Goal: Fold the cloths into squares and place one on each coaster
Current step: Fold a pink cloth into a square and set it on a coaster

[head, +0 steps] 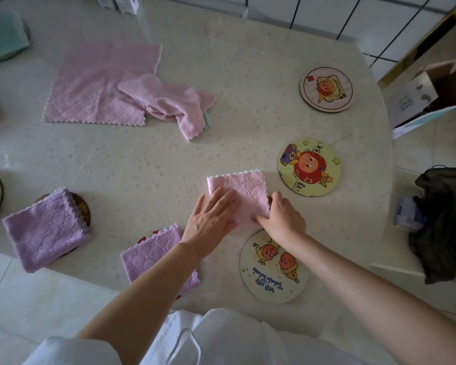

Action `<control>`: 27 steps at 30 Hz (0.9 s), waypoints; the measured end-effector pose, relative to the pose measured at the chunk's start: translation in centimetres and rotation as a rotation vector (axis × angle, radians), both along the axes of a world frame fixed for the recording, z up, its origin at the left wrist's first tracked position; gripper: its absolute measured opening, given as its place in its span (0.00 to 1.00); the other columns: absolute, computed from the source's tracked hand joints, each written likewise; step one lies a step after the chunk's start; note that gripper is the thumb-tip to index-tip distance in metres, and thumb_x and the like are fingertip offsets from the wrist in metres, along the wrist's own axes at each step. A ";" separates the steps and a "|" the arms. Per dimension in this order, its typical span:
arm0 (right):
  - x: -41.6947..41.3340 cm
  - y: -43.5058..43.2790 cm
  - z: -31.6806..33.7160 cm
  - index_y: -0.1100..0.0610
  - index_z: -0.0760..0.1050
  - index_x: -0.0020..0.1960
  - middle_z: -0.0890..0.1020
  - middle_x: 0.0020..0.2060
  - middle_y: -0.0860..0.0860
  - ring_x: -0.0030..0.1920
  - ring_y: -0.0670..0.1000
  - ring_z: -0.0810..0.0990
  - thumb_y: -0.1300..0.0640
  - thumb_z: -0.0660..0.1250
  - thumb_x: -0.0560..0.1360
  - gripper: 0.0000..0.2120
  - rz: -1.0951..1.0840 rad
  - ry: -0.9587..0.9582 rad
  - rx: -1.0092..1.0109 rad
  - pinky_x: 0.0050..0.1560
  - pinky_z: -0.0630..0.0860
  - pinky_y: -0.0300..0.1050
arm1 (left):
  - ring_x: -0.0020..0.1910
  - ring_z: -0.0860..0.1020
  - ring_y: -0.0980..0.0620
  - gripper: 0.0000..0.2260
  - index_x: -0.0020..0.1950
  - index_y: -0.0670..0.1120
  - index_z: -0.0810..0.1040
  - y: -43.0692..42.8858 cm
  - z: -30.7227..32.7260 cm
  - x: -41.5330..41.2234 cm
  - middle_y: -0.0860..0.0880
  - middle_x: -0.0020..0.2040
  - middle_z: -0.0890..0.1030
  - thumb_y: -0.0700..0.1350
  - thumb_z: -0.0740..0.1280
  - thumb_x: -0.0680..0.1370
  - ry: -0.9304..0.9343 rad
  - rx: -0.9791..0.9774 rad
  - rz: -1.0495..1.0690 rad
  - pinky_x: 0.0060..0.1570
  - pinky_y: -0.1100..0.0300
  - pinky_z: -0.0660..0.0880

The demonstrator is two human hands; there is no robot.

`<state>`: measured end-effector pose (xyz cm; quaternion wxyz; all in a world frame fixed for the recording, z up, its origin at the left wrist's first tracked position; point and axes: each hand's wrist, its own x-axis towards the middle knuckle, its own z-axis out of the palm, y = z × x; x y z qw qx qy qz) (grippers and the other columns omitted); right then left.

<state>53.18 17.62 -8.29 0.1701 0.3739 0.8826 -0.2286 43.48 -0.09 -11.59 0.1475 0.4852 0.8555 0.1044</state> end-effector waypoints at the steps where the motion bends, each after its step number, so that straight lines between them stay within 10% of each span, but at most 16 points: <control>1: 0.1 0.1 0.0 0.55 0.63 0.51 0.76 0.47 0.52 0.43 0.56 0.78 0.40 0.71 0.68 0.26 -0.016 0.002 -0.015 0.38 0.74 0.48 | 0.77 0.52 0.49 0.27 0.76 0.53 0.59 -0.2 0.1 -0.3 0.54 0.77 0.56 0.56 0.59 0.78 -0.003 -0.013 0.000 0.73 0.40 0.53; 8: 0.7 1.1 -0.2 0.56 0.68 0.49 0.79 0.42 0.50 0.41 0.53 0.79 0.48 0.73 0.69 0.18 -0.148 -0.029 -0.137 0.38 0.75 0.46 | 0.77 0.41 0.49 0.32 0.78 0.54 0.48 -0.7 0.1 -1.5 0.55 0.78 0.45 0.55 0.61 0.79 -0.122 -0.029 0.183 0.75 0.47 0.43; 15: 0.2 1.6 -0.2 0.57 0.67 0.33 0.73 0.28 0.51 0.29 0.52 0.71 0.55 0.66 0.69 0.11 -0.322 -0.051 -0.382 0.32 0.66 0.41 | 0.59 0.69 0.48 0.25 0.72 0.43 0.64 1.8 2.6 -1.1 0.45 0.63 0.73 0.45 0.66 0.76 -0.343 0.190 0.785 0.58 0.55 0.67; 19: -0.1 1.8 -0.1 0.61 0.75 0.42 0.79 0.35 0.55 0.32 0.54 0.75 0.48 0.66 0.70 0.14 -0.490 -0.032 -0.524 0.33 0.73 0.44 | 0.55 0.76 0.36 0.22 0.57 0.37 0.75 3.5 2.9 -1.3 0.38 0.47 0.78 0.52 0.68 0.71 -0.860 0.212 1.199 0.51 0.49 0.78; 22: -0.2 2.1 0.4 0.61 0.73 0.46 0.76 0.36 0.55 0.34 0.54 0.74 0.49 0.66 0.70 0.15 -0.521 -0.076 -0.583 0.36 0.73 0.44 | 0.33 0.67 0.50 0.12 0.33 0.44 0.69 3.8 3.5 -1.4 0.44 0.32 0.70 0.50 0.66 0.64 -1.002 0.247 1.169 0.35 0.56 0.68; 27: 0.9 2.6 1.1 0.59 0.74 0.52 0.75 0.40 0.53 0.37 0.52 0.73 0.55 0.65 0.72 0.11 -0.550 -0.066 -0.630 0.35 0.72 0.43 | 0.31 0.70 0.49 0.08 0.45 0.40 0.79 3.3 4.1 -1.0 0.44 0.38 0.76 0.45 0.69 0.73 -1.206 0.200 1.199 0.29 0.59 0.65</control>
